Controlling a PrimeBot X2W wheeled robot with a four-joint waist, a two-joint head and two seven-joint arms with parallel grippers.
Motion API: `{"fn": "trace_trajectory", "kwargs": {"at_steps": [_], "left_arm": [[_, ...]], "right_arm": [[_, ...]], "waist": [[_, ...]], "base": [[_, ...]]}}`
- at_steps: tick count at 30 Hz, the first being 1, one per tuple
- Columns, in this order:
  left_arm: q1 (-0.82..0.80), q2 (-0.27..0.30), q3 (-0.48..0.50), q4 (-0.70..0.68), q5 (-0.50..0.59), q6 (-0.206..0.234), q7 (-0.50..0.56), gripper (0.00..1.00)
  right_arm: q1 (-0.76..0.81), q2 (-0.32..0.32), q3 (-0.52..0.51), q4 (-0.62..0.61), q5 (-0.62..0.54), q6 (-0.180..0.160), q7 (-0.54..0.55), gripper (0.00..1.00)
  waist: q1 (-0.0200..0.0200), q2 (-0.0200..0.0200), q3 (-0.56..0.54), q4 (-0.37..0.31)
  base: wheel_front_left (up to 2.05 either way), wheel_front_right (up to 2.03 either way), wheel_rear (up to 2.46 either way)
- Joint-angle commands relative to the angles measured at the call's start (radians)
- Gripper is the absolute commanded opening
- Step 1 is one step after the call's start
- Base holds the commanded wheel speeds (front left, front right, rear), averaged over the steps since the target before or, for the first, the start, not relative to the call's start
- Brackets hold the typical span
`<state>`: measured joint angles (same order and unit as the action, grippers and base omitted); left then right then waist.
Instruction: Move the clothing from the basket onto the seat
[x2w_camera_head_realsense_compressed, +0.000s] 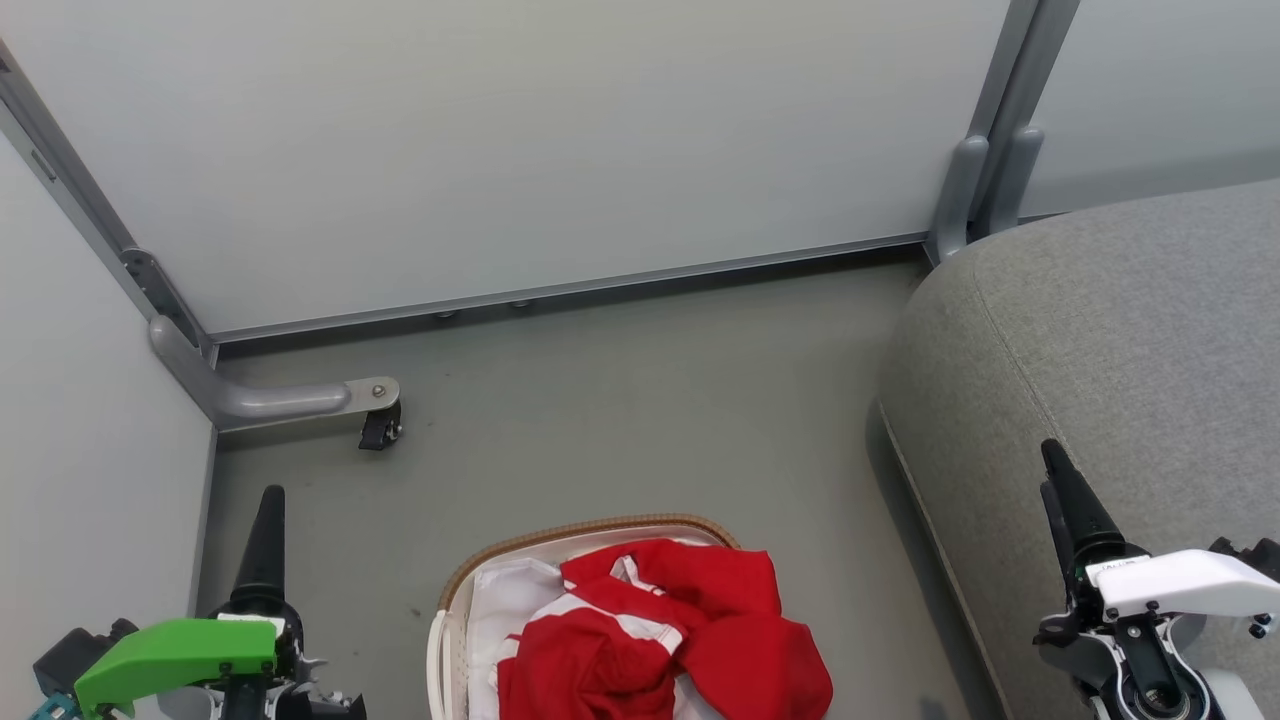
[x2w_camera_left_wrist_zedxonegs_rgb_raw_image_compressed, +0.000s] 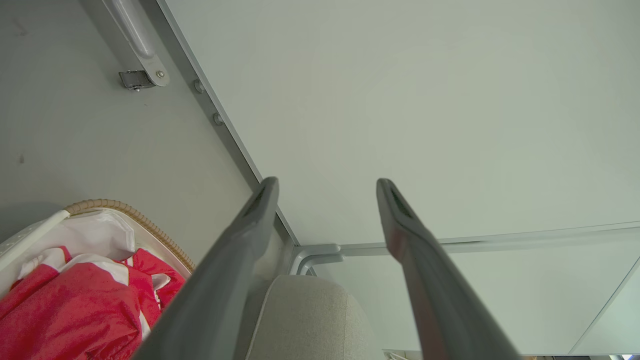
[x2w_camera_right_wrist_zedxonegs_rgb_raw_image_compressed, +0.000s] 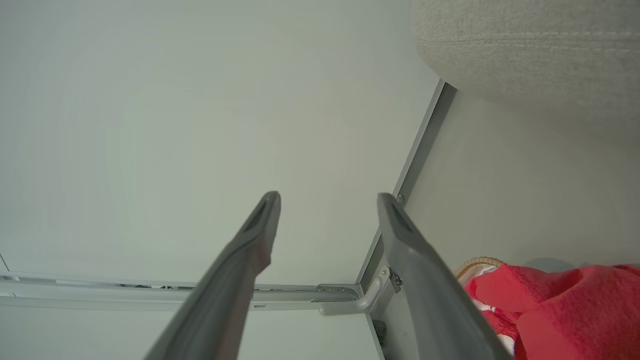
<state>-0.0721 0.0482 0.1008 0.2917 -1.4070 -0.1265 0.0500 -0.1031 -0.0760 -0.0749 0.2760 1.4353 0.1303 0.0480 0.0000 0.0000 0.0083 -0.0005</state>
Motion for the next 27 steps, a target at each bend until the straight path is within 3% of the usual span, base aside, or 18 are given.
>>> {"fn": "trace_trajectory", "kwargs": {"at_steps": [1,13,27], "left_arm": [[-0.029,0.012,-0.002,-0.019,0.064,-0.002,-0.013,1.00],[-0.033,0.029,-0.050,-0.006,0.337,0.016,-0.063,1.00],[-0.038,0.064,-0.126,0.010,0.558,0.055,-0.114,1.00]], "right_arm": [[-0.036,-0.013,0.008,-0.015,-0.055,0.000,-0.013,1.00],[-0.057,-0.031,0.058,0.008,-0.287,0.000,-0.063,1.00],[-0.083,-0.058,0.132,0.049,-0.517,0.000,-0.114,1.00]], "waist": [[0.0000,0.0000,0.001,0.000],[0.0000,0.0000,0.004,0.002],[0.0000,0.0000,0.008,0.000]], "base": [[0.00,0.00,0.00],[0.00,0.00,0.00],[0.00,0.00,0.00]]}}
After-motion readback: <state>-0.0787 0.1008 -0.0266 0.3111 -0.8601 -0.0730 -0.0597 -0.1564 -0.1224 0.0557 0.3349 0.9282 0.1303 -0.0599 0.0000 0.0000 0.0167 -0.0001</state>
